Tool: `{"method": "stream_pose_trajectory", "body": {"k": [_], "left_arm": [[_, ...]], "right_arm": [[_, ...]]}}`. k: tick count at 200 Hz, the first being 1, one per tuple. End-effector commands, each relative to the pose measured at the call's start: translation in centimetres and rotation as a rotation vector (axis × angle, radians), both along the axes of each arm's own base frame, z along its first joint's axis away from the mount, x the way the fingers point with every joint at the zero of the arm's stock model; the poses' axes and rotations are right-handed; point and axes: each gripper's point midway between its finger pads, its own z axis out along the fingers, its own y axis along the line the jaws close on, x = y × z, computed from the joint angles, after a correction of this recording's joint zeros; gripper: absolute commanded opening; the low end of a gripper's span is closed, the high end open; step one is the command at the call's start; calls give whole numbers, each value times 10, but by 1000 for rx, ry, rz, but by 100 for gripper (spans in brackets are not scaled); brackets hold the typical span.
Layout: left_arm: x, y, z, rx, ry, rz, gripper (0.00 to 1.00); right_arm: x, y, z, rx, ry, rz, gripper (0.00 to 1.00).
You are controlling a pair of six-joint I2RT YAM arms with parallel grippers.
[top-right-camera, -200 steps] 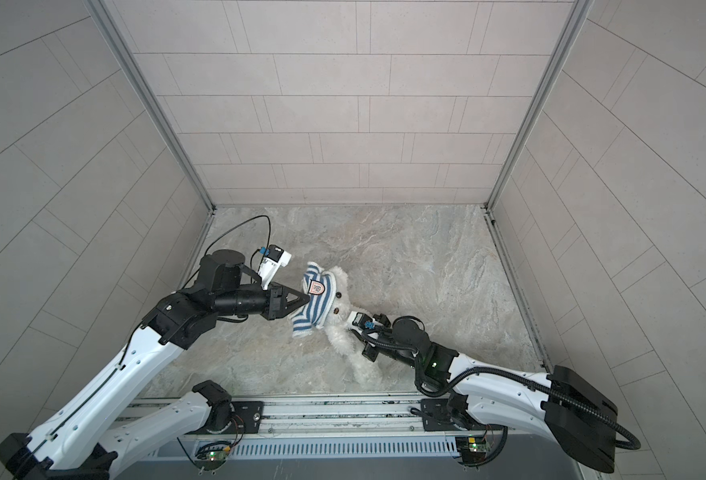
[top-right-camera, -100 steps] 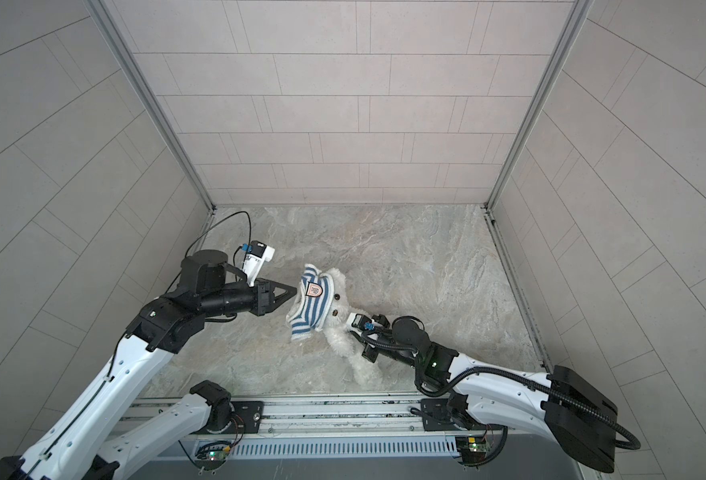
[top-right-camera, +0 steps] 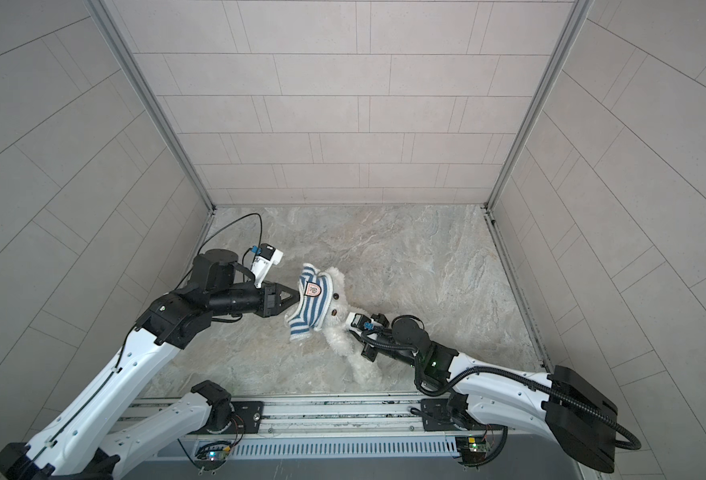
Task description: Dress the teddy bear
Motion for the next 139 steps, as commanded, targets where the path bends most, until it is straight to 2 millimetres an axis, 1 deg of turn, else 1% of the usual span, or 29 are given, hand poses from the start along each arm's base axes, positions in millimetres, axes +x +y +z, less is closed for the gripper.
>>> {"method": "stream_pose_trajectory", "body": {"k": [1,38,83,139], "left_arm": [[1,-12,12,-28,-42,-23,38],[1,-19,15,-48,-50,-35,42],[3,-26,6,-9,-33,-44,49],[1,-37,-15,69,-12,-81,50]], "right_arm": [[0,5,30,59,-69,24,0],[-1,6,27,50,-67,29,0],[-1,8,29,47,-75,33,0],[0,12,28,26,-80,39,0]]}}
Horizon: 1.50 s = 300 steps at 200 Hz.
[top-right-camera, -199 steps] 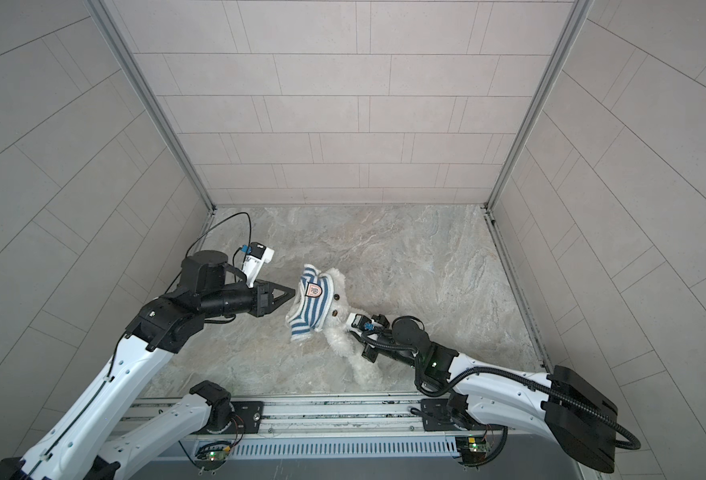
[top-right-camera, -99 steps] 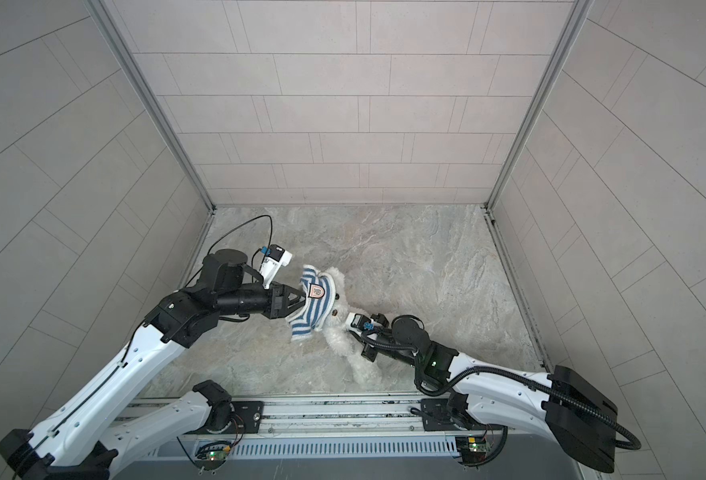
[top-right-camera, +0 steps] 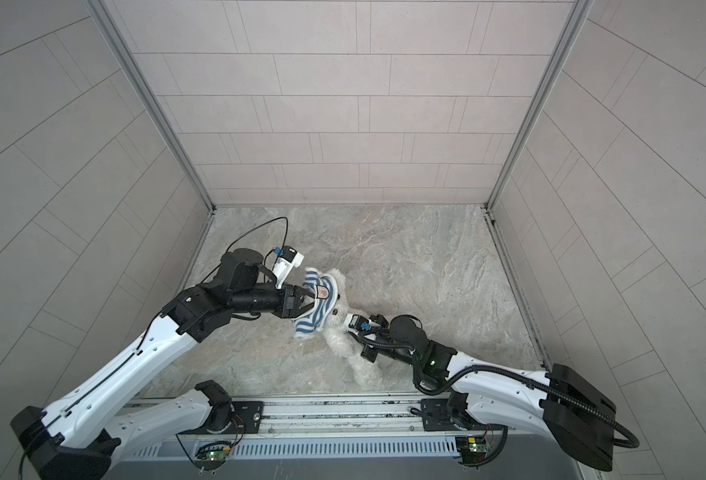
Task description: Dress the teddy bear
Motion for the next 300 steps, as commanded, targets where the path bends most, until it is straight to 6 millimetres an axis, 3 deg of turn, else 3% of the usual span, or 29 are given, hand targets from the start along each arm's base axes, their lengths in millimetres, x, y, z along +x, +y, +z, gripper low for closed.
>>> {"method": "stream_pose_trajectory", "body": {"k": [1,28,74,118,139,159,184,205,234,269,300], "left_arm": [[-1,-5,3,17,-30,-27,50],[-2,-7,-7,38,-16,-37,49],[0,-8,-7,36,-28,-37,24],[2,-7,-8,32,-55,-28,7],[11,-2,-6,40,-110,15,0],[23,8,-13,103,-165,65,0],[40,12,-21,141,-259,110,0],[53,12,-22,116,-362,149,0],[63,10,-21,89,-458,172,0],[68,8,-12,70,-542,174,0],[58,4,-10,114,-616,119,0]], "right_arm": [[1,10,39,74,-96,31,0],[1,12,40,71,-103,32,0],[5,14,40,59,-112,26,0],[12,10,35,38,-93,-20,0],[15,2,27,29,-44,-70,17],[16,-13,22,43,16,-137,37],[18,-37,26,76,112,-229,52],[23,-54,37,118,218,-289,56],[37,-60,68,262,395,-325,58],[62,-44,103,360,536,-323,56],[75,-17,126,414,636,-245,49]]}}
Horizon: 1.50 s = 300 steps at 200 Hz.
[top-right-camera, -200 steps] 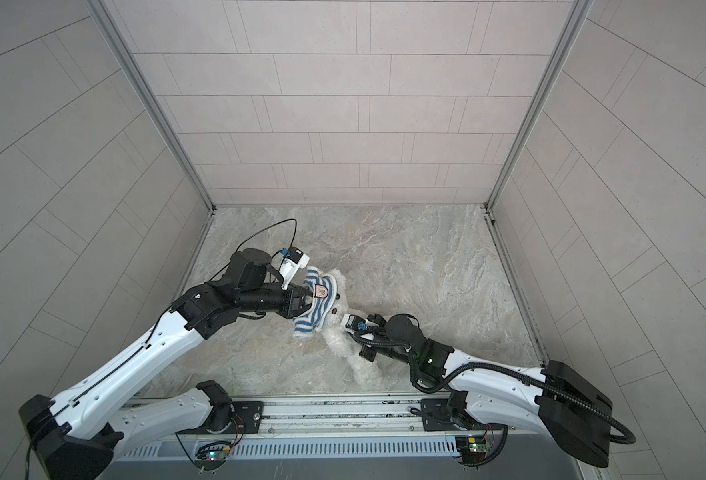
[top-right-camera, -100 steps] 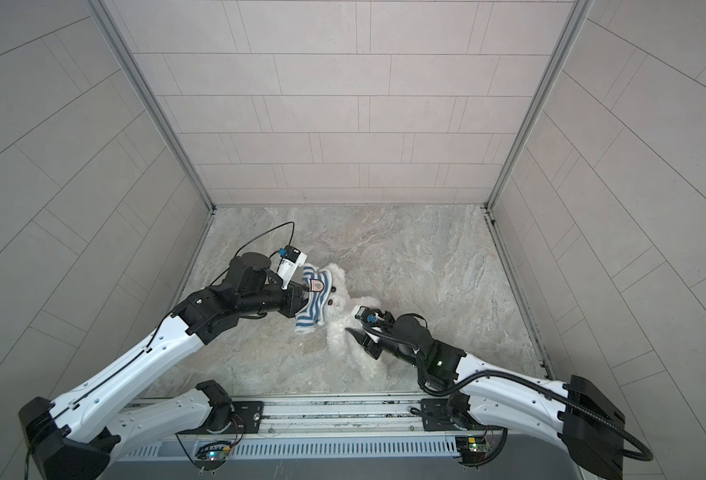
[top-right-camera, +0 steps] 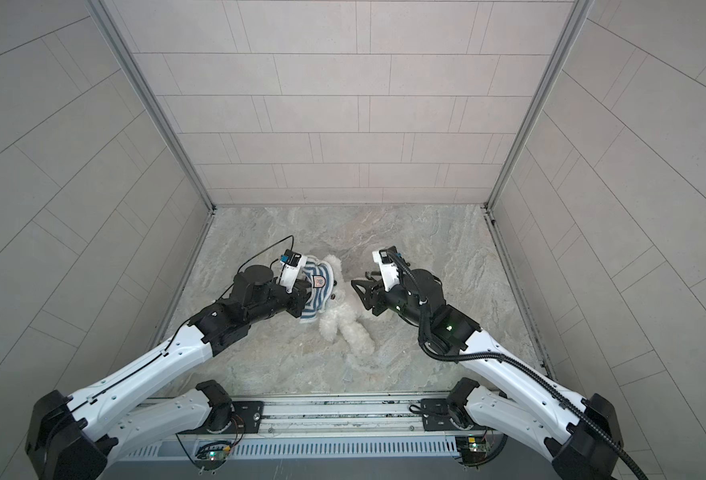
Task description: Dress the teddy bear
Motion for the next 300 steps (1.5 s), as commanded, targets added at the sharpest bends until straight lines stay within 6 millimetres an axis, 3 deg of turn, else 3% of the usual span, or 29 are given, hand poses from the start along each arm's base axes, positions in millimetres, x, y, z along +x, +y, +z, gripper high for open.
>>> {"method": "stream_pose_trajectory", "body": {"k": [1,20,88,145,215,258,300], "left_arm": [[-2,-5,25,8,-152,-30,0],[-9,-7,18,52,-163,-47,0],[-26,-24,9,95,-182,-98,0],[-31,-29,6,104,-185,-113,0],[-33,-30,6,104,-188,-113,0],[-33,-29,6,105,-190,-110,0],[-33,-24,4,112,-191,-93,0]], "right_arm": [[-1,21,15,104,117,80,48],[3,29,23,126,126,100,46],[9,32,4,50,172,91,37],[8,36,3,54,177,106,27],[9,42,-6,19,190,107,24],[11,36,-8,3,180,71,0],[17,12,-16,-36,163,-43,0]]}}
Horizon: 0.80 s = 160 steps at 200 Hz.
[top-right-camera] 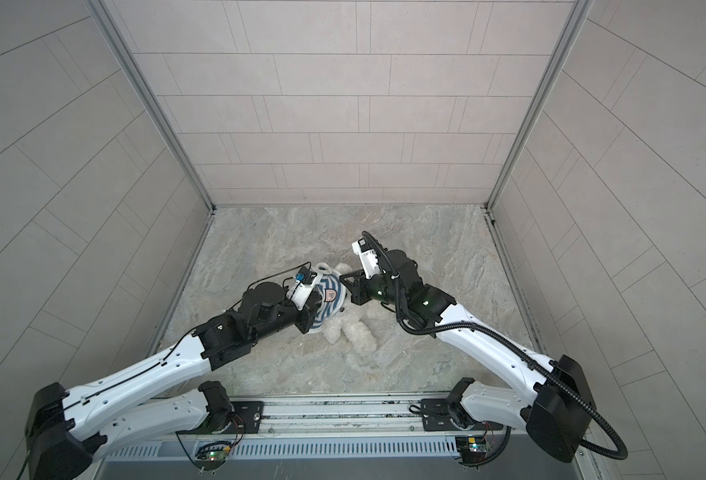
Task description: Dress the teddy bear
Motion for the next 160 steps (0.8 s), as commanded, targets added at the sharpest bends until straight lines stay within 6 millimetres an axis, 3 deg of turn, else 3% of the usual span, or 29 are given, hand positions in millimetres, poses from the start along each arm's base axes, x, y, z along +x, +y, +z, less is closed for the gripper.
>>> {"method": "stream_pose_trajectory", "body": {"k": [1,81,130,160], "left_arm": [[-1,2,5,-16,-34,5,0],[-8,10,0,-10,-24,0,0],[-12,10,3,-8,-31,-13,0],[-14,8,11,-41,-39,-16,0]], "right_arm": [[5,-22,0,-31,-30,-102,0],[15,-74,-17,-48,-45,-317,0],[12,-73,-9,-29,-72,-296,0],[15,-73,-24,-69,-49,-301,0]]}}
